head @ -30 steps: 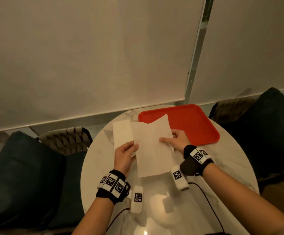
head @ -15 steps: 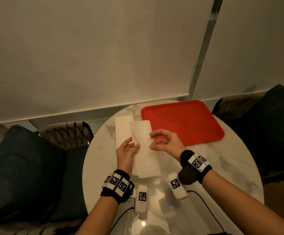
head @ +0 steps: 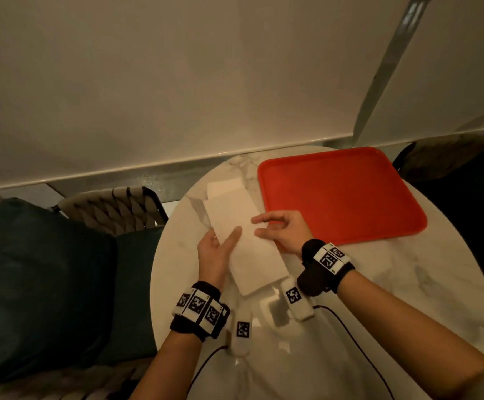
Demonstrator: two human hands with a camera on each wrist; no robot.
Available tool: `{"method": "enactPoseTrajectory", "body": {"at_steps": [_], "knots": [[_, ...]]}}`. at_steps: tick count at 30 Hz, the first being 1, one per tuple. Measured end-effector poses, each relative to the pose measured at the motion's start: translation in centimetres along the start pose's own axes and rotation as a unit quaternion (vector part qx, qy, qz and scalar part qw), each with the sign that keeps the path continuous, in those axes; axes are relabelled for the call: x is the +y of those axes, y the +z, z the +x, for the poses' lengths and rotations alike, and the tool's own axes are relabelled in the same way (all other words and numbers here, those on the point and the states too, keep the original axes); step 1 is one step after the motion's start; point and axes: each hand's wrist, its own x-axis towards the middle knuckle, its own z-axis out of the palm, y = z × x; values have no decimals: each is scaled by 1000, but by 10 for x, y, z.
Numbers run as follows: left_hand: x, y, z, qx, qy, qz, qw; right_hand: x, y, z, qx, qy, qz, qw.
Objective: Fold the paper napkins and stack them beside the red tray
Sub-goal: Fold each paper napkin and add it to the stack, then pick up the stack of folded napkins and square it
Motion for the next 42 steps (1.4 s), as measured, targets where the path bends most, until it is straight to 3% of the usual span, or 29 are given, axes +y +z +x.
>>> {"method": "enactPoseTrajectory", "body": {"at_steps": [3, 6, 10, 18, 22, 26, 34, 38, 42], "knots": [[7, -7, 34, 13, 50, 110, 993, -2, 9, 31, 12, -20, -12, 1000], [16, -11, 71, 24, 78, 151, 985, -3, 15, 67, 33, -35, -53, 997], [9, -17, 110, 44, 102, 250, 962, 12, 21, 105, 60, -15, -113, 992], [-17, -18, 134, 58, 78, 339, 936, 49, 28, 131, 59, 18, -198, 978], [-28, -21, 137, 94, 56, 334, 936, 50, 23, 129, 48, 16, -206, 977], [-32, -21, 134, 130, 25, 329, 935, 48, 19, 122, 118, 56, -188, 973], [-28, -6, 124, 130, -28, 295, 946, 43, 28, 113, 68, 186, -163, 966], [-30, -9, 126, 134, -70, 273, 950, 40, 34, 111, 30, 199, -130, 971], [-35, -9, 123, 127, -52, 284, 949, 37, 46, 115, 17, 201, -98, 975]]}}
